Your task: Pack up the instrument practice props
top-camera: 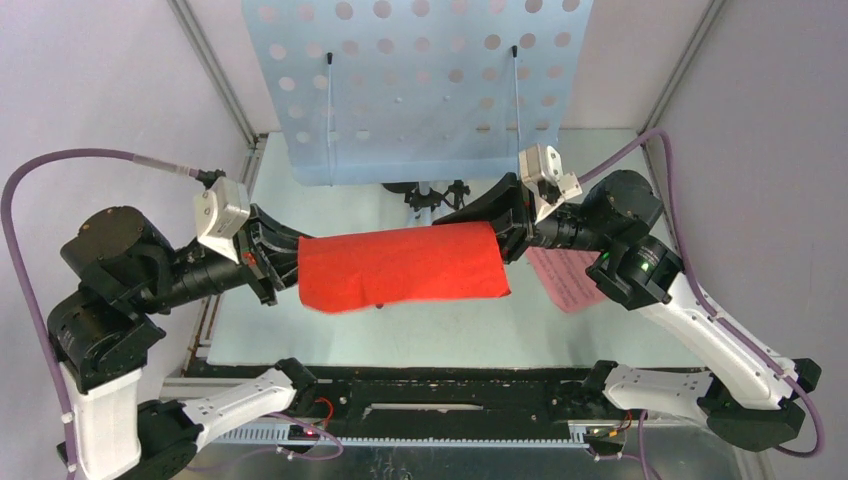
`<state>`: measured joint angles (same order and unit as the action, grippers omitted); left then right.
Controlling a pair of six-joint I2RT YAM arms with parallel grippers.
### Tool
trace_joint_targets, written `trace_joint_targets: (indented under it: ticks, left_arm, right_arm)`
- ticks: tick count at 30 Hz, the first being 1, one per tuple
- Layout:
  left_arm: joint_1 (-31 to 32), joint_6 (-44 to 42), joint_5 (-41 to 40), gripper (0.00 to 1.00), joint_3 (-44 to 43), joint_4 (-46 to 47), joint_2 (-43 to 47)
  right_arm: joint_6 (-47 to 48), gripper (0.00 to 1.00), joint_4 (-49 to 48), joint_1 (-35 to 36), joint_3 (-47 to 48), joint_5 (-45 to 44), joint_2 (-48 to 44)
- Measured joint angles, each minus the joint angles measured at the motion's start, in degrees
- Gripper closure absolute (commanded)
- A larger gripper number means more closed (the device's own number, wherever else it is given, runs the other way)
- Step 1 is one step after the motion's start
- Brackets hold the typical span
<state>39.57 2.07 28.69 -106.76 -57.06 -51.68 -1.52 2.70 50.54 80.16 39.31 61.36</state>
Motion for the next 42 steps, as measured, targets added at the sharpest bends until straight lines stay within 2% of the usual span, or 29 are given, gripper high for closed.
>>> trace_joint_targets:
  ticks: [1,3,5,10,15,16,20,27,31,33,35,37,39,42]
  left_arm:
    - [0.0,-0.09,-0.02,1.0,0.17,-0.02,-0.02]
    - [0.0,-0.13,-0.04,0.98,0.31,-0.04,-0.04]
    - [0.0,-0.15,-0.13,0.82,0.35,-0.02,0.0]
    - [0.0,-0.72,-1.16,0.44,1.03,0.35,0.35]
    - [0.0,-0.7,-2.47,0.23,2.64,1.4,1.79]
    - [0.0,-0.63,-2.82,0.18,3.1,1.68,2.27]
    - [0.0,-0.55,-3.85,0.16,5.29,3.37,4.17]
    - [0.0,-0.52,-5.16,0.14,7.85,4.39,5.07]
    - [0.0,-0.5,-6.05,0.14,9.07,4.92,5.6]
    - [0.0,-0.42,-6.16,0.14,9.31,5.14,5.68]
    - [0.0,-0.24,-6.25,0.14,9.49,5.25,5.68]
    - [0.0,0.11,-6.27,0.14,9.57,5.4,5.68]
    - [0.0,0.55,-6.29,0.13,9.88,5.55,5.84]
    - [0.0,0.94,-6.51,0.13,10.75,5.51,6.47]
  right_arm:
    - [-0.04,0.75,0.02,0.11,0.0,-0.07,0.0]
    - [-0.22,0.89,0.07,0.26,0.0,-0.59,0.0]
    - [-0.28,1.0,0.09,0.37,0.02,-1.51,-0.02]
    - [-0.98,1.0,1.36,0.57,0.0,-4.44,-0.55]
    - [-1.42,1.0,5.05,0.72,-1.09,-10.93,-4.59]
    - [-2.54,1.0,9.44,0.87,-3.21,-17.53,-10.43]
    - [-5.33,1.0,12.92,0.96,-6.16,-26.14,-17.14]
    - [-19.1,1.0,29.24,0.96,-15.26,-57.18,-32.98]
    - [-29.31,1.0,40.15,0.39,-20.76,-73.5,-34.21]
    - [-31.76,1.0,43.63,-0.9,-23.26,-77.31,-33.4]
    - [-32.33,1.0,45.57,-4.59,-24.55,-78.29,-31.58]
    - [-31.71,1.0,45.68,-13.64,-24.63,-75.54,-28.44]
    - [-30.91,1.0,44.44,-26.12,-24.68,-67.52,-25.0]
    - [-30.42,1.0,40.09,-45.77,-26.53,-47.84,-20.35]
